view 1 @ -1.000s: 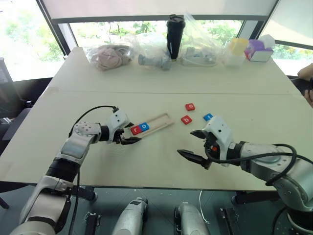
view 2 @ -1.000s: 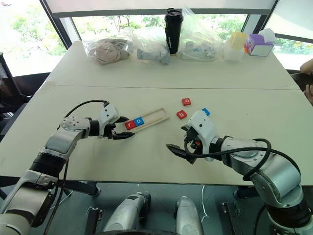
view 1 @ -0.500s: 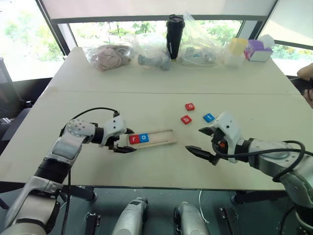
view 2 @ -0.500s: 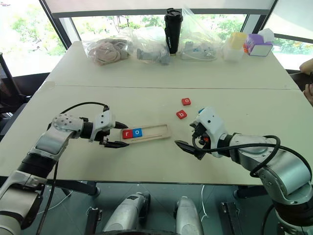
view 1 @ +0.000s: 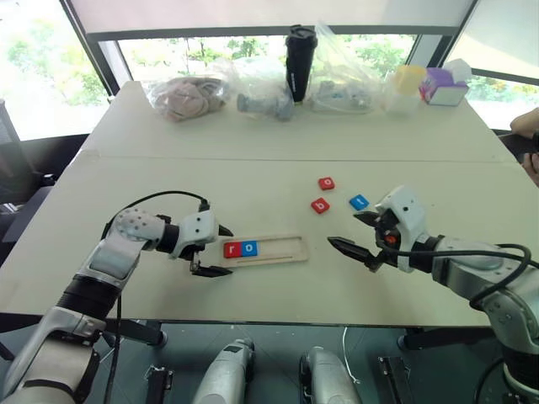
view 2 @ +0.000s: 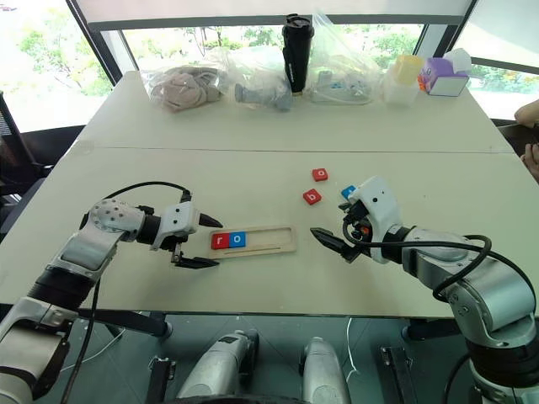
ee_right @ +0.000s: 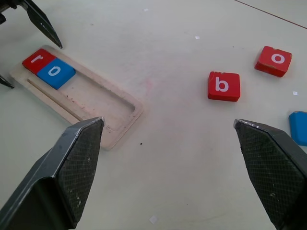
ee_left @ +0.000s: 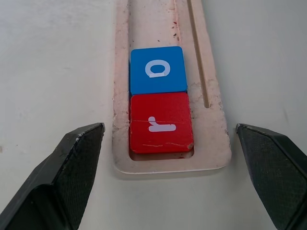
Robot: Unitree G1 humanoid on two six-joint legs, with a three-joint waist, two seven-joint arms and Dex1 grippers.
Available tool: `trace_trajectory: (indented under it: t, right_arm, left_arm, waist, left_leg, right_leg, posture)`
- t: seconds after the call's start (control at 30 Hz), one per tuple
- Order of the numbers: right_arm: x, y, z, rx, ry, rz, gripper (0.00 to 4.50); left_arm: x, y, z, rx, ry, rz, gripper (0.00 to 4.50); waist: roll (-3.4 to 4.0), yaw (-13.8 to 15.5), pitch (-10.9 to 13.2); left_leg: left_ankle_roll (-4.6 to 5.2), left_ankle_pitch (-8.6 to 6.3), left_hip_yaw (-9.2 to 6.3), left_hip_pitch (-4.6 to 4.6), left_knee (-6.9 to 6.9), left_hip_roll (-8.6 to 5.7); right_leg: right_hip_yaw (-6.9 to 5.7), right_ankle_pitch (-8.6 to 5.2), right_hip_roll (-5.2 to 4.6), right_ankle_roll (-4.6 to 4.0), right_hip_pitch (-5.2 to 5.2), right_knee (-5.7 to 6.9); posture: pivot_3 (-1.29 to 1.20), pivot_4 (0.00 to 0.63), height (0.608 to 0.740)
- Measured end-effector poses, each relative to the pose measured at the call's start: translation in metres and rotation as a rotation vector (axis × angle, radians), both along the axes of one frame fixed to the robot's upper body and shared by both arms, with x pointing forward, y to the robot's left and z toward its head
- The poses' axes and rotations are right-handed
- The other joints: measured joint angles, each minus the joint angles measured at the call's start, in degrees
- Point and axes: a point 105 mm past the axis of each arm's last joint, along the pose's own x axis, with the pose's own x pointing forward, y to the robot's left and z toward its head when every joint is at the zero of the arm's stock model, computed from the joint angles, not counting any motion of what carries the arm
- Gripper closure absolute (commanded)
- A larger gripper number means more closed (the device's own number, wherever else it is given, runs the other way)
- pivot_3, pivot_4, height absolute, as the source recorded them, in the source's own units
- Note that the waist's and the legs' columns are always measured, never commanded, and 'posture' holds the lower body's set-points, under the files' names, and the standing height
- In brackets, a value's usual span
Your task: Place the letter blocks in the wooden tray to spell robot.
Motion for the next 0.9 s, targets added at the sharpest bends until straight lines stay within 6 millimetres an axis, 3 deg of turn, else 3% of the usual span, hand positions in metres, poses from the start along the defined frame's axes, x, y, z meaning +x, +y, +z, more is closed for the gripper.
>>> trace_trajectory:
  t: [0.2, 0.4, 0.53, 0.73, 0.83, 0.9]
  right_arm:
    - [0.02, 0.002, -0.001, 0.012, -0.023, -0.015, 0.0]
    - [0.072, 0.019, -0.017, 0.014, -0.05, -0.063, 0.0]
    - [0.095, 0.025, -0.031, -0.02, -0.017, -0.086, 0.0]
    - [0.109, 0.03, -0.041, -0.075, 0.002, -0.087, 0.0]
    - [0.114, 0.029, -0.048, -0.089, 0.041, -0.13, 0.81]
    - [0.118, 0.029, -0.046, -0.09, 0.044, -0.148, 1.83]
  left_arm:
    - [-0.008, 0.015, 0.008, 0.043, 0.025, 0.068, 0.03]
    - [-0.021, 0.028, 0.058, -0.132, 0.063, 0.189, 0.03]
    - [-0.023, 0.041, 0.065, -0.239, 0.101, 0.325, 0.03]
    - [-0.028, 0.046, 0.086, -0.357, 0.061, 0.428, 0.03]
    - [-0.036, 0.045, 0.083, -0.371, 0.071, 0.459, 0.0]
    - [-0.037, 0.044, 0.083, -0.378, 0.072, 0.47, 0.0]
  waist:
    - [0.01, -0.9, 0.02]
    - [0.04, -1.79, 0.05]
    - [0.03, -1.38, 0.06]
    - [0.02, -1.49, 0.06]
    - [0.03, -1.66, 0.06]
    - [0.02, -1.59, 0.06]
  left_leg:
    - [0.0, 0.0, 0.0, 0.01, -0.02, 0.02]
    - [0.0, 0.01, -0.02, 0.01, -0.11, 0.06]
    - [-0.03, 0.03, -0.02, 0.0, -0.17, 0.06]
    - [-0.06, 0.04, -0.01, 0.02, -0.16, 0.08]
    - [-0.1, 0.06, 0.01, 0.04, -0.2, 0.18]
    - [-0.22, 0.13, 0.01, 0.06, -0.29, 0.25]
  right_leg:
    - [0.0, 0.0, 0.02, -0.01, -0.04, 0.04]
    - [0.02, 0.02, 0.11, -0.01, -0.13, 0.06]
    - [0.03, 0.04, 0.21, 0.01, -0.18, 0.12]
    - [0.24, 0.08, 0.43, 0.04, -0.18, 0.11]
    - [0.33, 0.11, 0.49, -0.03, -0.22, 0.11]
    - [0.33, 0.15, 0.53, -0.11, -0.27, 0.12]
  posture:
    - [0.0, 0.15, 0.74]
    - [0.0, 0.15, 0.74]
    - [0.0, 0.15, 0.74]
    - [0.0, 0.15, 0.74]
    - [0.0, 0.15, 0.74]
    - [0.0, 0.15, 0.74]
